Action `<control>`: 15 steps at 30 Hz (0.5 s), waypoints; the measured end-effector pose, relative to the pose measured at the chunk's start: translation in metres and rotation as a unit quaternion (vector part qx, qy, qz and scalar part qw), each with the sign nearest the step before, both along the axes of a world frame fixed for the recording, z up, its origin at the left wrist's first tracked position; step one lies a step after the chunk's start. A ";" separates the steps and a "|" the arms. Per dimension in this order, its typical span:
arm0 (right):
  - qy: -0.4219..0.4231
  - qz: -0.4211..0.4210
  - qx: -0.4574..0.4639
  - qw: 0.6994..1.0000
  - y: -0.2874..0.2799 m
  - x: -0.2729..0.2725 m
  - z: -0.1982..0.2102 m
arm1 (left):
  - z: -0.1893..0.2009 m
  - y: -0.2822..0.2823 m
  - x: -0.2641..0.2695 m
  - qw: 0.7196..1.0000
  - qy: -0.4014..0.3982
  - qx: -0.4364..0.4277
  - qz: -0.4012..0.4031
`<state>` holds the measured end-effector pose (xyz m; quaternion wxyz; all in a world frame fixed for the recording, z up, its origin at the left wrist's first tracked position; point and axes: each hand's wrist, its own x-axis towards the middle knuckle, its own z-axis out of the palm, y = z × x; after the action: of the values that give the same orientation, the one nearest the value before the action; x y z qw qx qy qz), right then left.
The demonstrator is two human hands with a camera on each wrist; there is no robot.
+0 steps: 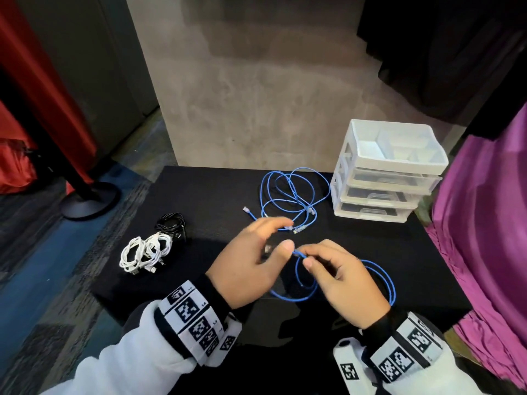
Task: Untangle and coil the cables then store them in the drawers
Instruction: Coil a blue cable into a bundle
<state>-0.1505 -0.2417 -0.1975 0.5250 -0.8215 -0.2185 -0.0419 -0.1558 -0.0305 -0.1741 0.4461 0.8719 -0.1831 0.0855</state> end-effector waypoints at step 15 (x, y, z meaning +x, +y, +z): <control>0.166 0.114 -0.052 0.978 -0.035 0.011 0.003 | -0.001 0.027 0.006 0.986 0.163 0.031 -0.021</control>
<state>-0.1396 -0.2762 -0.1946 0.5117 -0.8131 -0.2223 0.1661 -0.1496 -0.0032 -0.1751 0.4442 0.8836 -0.1287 -0.0733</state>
